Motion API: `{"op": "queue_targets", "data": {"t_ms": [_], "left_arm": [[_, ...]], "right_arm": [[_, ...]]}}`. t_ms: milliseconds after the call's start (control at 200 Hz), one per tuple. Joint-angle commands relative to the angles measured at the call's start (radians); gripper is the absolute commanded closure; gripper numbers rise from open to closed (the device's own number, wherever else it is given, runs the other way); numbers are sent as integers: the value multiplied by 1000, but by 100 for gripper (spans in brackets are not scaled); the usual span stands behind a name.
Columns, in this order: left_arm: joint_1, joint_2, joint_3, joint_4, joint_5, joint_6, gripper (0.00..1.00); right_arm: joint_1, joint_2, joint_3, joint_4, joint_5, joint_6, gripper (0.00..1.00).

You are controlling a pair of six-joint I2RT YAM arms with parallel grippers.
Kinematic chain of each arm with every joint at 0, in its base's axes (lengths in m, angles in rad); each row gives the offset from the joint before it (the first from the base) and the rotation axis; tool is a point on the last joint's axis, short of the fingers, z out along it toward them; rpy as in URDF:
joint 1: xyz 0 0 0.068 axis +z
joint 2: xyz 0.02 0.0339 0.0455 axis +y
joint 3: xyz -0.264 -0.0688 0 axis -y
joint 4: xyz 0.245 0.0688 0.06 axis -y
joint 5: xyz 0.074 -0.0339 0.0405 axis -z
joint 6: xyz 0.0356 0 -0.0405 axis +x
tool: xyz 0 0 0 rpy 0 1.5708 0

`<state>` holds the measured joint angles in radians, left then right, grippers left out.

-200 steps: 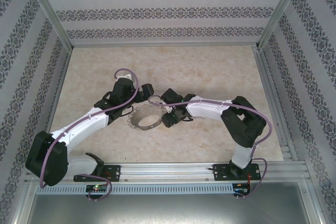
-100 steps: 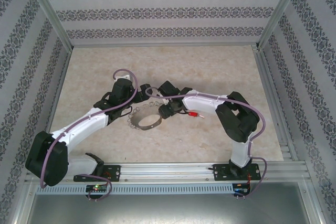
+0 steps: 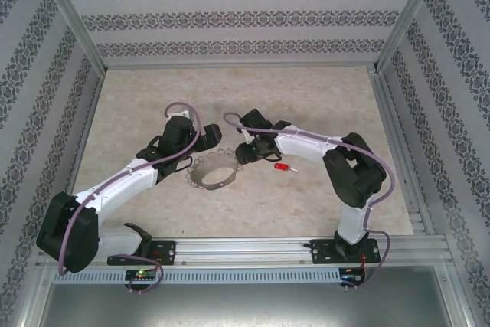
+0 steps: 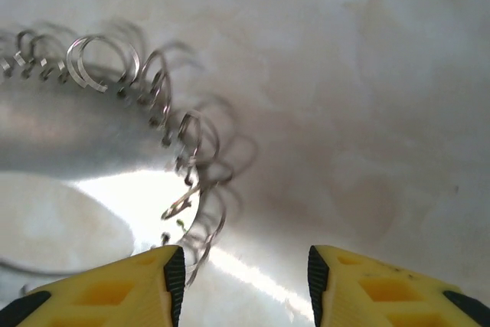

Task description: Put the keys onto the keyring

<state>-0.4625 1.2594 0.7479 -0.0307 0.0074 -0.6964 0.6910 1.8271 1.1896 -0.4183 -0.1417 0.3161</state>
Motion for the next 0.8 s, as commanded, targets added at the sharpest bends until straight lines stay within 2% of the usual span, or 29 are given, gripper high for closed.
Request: {"op": "queue_targets", "data": {"t_ms": [0, 215, 480, 794], "left_arm": [[8, -25, -8, -15, 11, 0, 0], [8, -35, -23, -26, 22, -4, 0], [8, -49, -17, -41, 13, -6, 0], [8, -67, -5, -60, -5, 11, 0]], "right_arm": [[0, -71, -67, 10, -91, 107, 52], [1, -75, -129, 140, -208, 219, 51], [0, 10, -59, 159, -228, 228, 49], [-4, 19, -104, 178, -212, 261, 49]]}}
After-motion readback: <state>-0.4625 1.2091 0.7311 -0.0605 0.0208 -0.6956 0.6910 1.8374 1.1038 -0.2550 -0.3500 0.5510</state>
